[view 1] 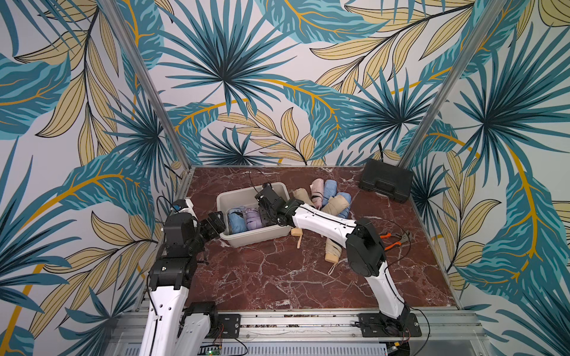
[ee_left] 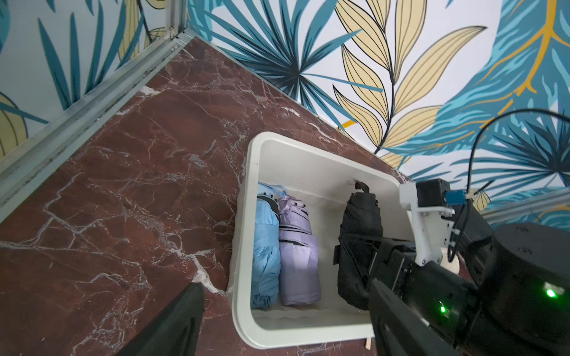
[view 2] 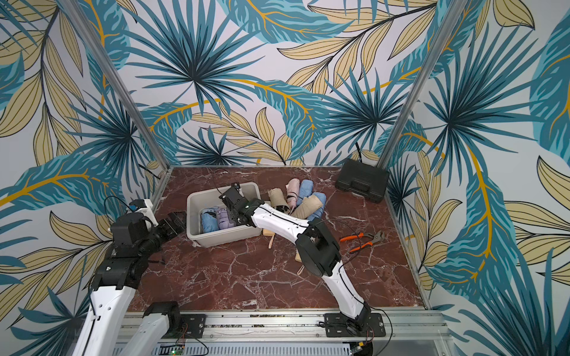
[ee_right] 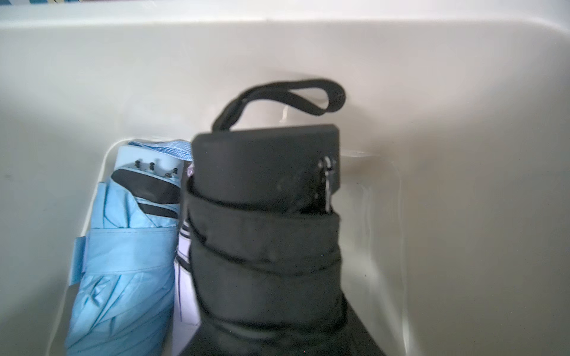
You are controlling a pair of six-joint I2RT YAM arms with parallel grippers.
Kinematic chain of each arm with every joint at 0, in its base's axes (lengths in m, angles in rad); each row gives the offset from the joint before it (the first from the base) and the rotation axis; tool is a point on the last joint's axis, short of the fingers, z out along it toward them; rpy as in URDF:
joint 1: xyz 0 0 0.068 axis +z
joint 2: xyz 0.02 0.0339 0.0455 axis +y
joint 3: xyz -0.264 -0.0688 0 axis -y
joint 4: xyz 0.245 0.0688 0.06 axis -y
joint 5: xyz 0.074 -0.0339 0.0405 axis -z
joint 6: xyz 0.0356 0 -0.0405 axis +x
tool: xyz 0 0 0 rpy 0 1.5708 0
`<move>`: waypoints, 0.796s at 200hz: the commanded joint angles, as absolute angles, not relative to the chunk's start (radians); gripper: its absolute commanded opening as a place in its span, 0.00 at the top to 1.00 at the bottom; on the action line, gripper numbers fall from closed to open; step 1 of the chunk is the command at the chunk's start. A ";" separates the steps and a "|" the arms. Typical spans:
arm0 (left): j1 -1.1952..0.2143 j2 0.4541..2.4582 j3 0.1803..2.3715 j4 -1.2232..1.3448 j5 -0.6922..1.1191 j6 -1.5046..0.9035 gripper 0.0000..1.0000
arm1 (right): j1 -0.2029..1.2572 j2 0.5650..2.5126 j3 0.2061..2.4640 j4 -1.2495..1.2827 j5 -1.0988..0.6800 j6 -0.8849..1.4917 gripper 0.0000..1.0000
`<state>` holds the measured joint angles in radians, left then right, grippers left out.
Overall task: Put the umbrella into the storage box
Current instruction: Place the umbrella in the storage box.
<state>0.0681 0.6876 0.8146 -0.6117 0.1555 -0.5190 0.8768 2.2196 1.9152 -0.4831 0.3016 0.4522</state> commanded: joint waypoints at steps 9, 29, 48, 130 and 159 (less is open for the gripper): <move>0.075 0.623 0.762 -0.543 0.259 -0.396 0.11 | 0.881 2.108 1.845 -0.460 0.302 0.458 0.60; 0.075 0.581 0.759 -0.511 0.211 -0.432 0.09 | 0.880 2.094 1.835 -0.493 0.312 0.462 0.59; 0.074 0.582 0.771 -0.476 0.131 -0.516 0.09 | 0.876 2.097 1.894 -0.558 0.295 0.456 0.59; 0.075 0.569 0.719 -0.443 -0.023 -0.743 0.13 | 0.876 2.142 1.948 -0.610 0.263 0.411 0.53; 0.075 0.576 0.742 -0.436 -0.016 -0.710 0.13 | 0.872 2.206 2.042 -0.654 0.300 0.427 0.36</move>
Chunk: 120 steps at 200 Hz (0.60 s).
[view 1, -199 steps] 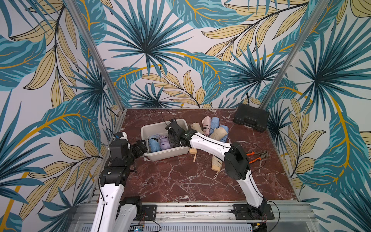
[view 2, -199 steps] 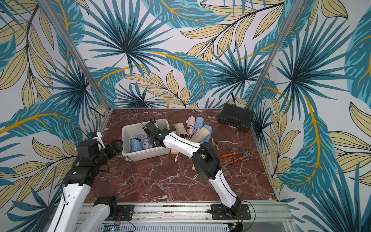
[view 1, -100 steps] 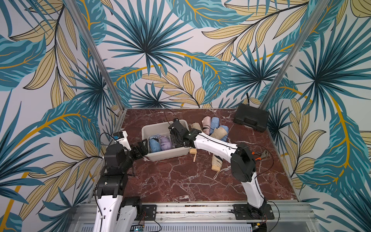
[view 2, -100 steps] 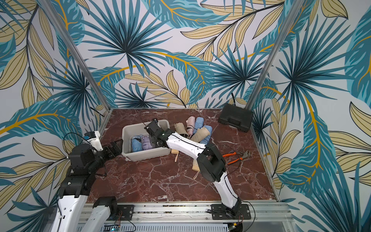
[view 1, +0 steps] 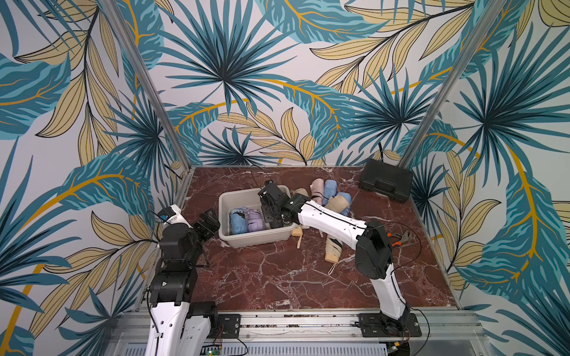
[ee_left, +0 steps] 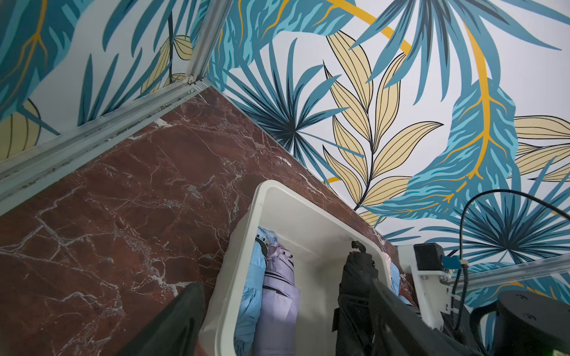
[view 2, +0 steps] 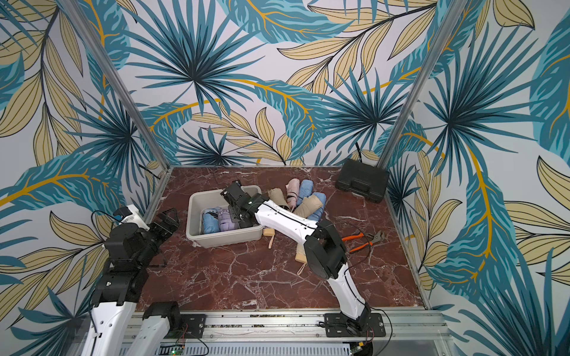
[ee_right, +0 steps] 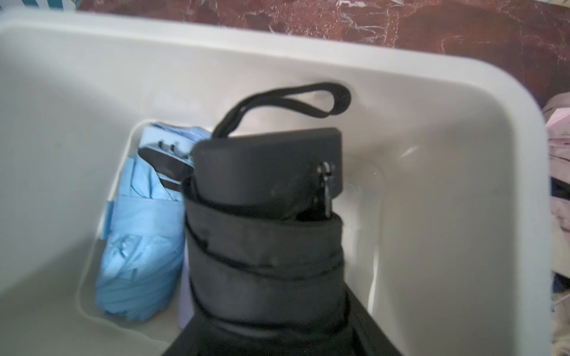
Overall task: Put the umbrella into the storage box
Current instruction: Place the umbrella in the storage box.
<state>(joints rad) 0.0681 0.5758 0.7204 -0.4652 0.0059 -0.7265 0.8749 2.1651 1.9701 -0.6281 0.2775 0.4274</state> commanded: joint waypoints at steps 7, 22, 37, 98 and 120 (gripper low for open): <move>0.075 0.575 0.742 -0.430 -0.015 -0.700 0.13 | 0.870 2.215 2.056 -0.656 0.295 0.427 0.34; 0.075 0.582 0.748 -0.423 -0.011 -0.669 0.13 | 0.870 2.211 2.064 -0.659 0.276 0.430 0.31; 0.075 0.596 0.757 -0.431 -0.009 -0.649 0.13 | 0.870 2.194 2.054 -0.660 0.257 0.447 0.30; 0.075 0.636 0.819 -0.429 0.169 -0.539 0.13 | 0.867 2.029 2.007 -0.656 0.313 0.374 0.28; 0.075 0.643 0.839 -0.431 0.224 -0.505 0.10 | 0.864 1.923 1.932 -0.680 0.343 0.312 0.28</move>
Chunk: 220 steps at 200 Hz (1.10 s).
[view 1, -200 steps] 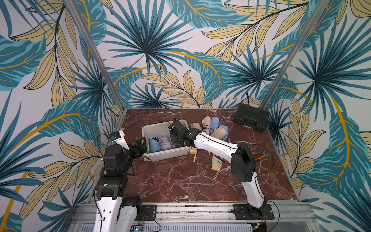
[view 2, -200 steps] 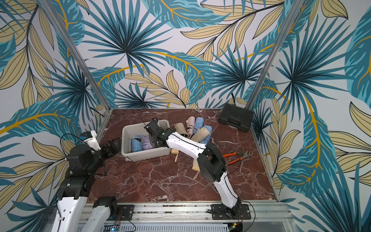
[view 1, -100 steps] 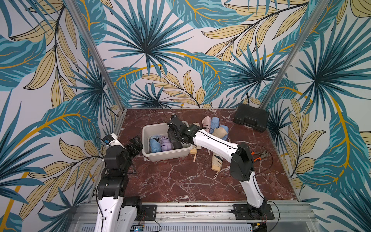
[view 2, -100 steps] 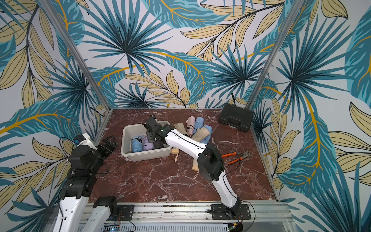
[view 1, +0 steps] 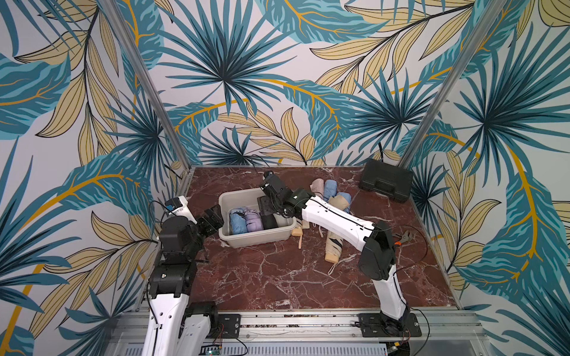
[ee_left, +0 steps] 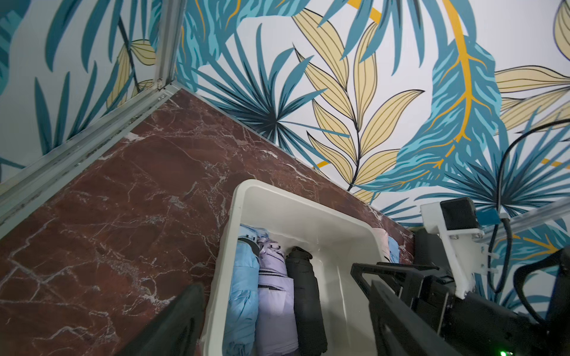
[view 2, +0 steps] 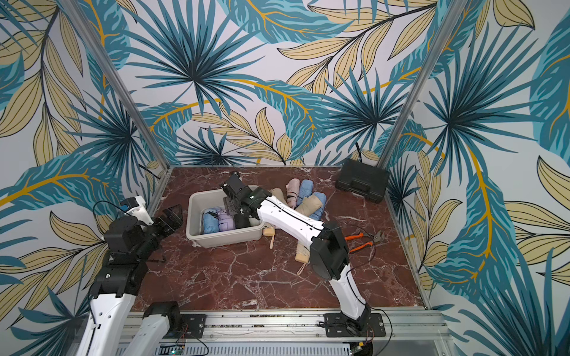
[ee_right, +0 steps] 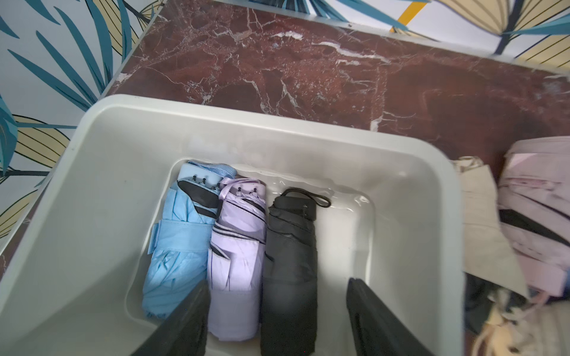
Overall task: Put the umbrella into the storage box
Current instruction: Place the umbrella in the storage box, then pick up the umbrella from the center of the board.
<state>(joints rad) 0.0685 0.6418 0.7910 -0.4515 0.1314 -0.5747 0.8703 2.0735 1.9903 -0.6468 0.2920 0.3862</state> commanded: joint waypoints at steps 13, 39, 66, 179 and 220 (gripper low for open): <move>0.074 0.640 0.839 -0.419 0.259 -0.492 0.09 | 0.864 1.861 1.889 -0.726 0.358 0.270 0.26; 0.070 0.640 0.832 -0.390 0.322 -0.478 0.08 | 0.864 1.723 1.777 -0.831 0.396 0.253 0.24; 0.050 0.622 0.831 -0.383 0.328 -0.478 0.07 | 0.858 1.578 1.625 -0.923 0.454 0.340 0.22; 0.017 0.689 0.823 -0.284 0.373 -0.684 0.06 | 0.693 1.476 1.178 -0.943 0.443 0.690 0.08; -0.044 0.690 0.864 -0.286 0.279 -0.641 0.05 | 0.650 1.559 1.143 -0.774 0.367 0.641 0.03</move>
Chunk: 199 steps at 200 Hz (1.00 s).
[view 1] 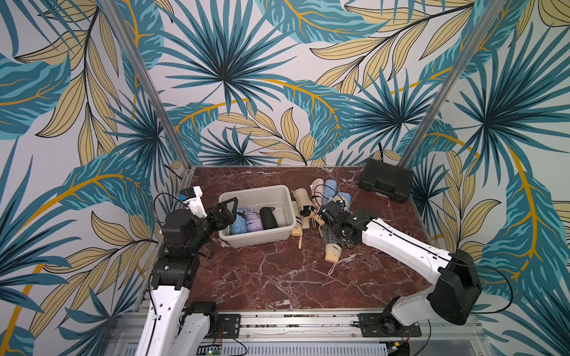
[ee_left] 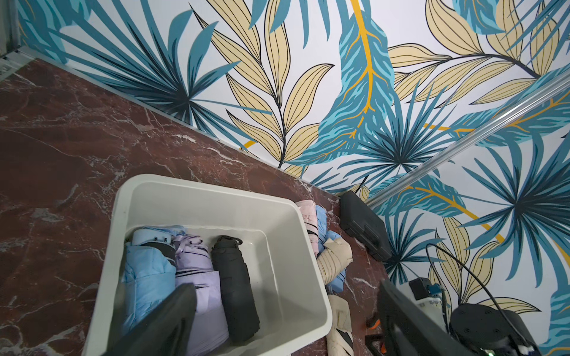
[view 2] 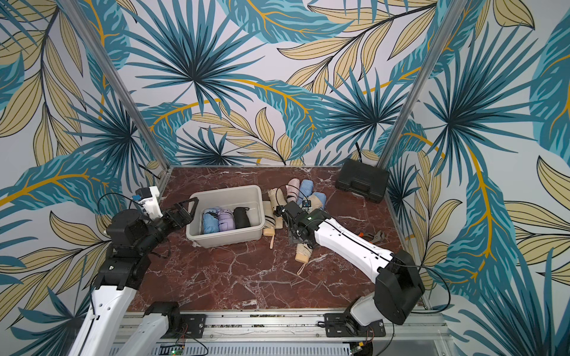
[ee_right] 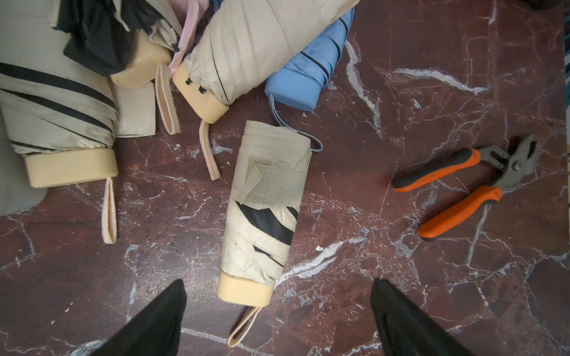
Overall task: Put the umbrella into the storage box
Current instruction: Pick up the umbrella from the center of the board.
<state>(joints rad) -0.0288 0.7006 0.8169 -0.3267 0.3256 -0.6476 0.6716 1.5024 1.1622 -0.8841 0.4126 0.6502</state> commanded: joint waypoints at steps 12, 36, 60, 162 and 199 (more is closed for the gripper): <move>-0.046 0.690 0.859 -0.282 0.283 -0.644 0.05 | 0.639 1.595 1.147 -0.751 0.357 0.638 0.03; -0.048 0.690 0.869 -0.287 0.292 -0.649 0.05 | 0.623 1.637 1.141 -0.731 0.370 0.668 0.03; -0.048 0.689 0.885 -0.282 0.299 -0.666 0.06 | 0.611 1.668 1.123 -0.719 0.379 0.695 0.03; -0.048 0.595 0.885 -0.352 0.303 -0.607 0.06 | 0.545 1.752 1.021 -0.561 0.309 0.715 0.10; -0.049 0.596 0.887 -0.371 0.337 -0.606 0.06 | 0.538 1.768 1.019 -0.520 0.278 0.727 0.16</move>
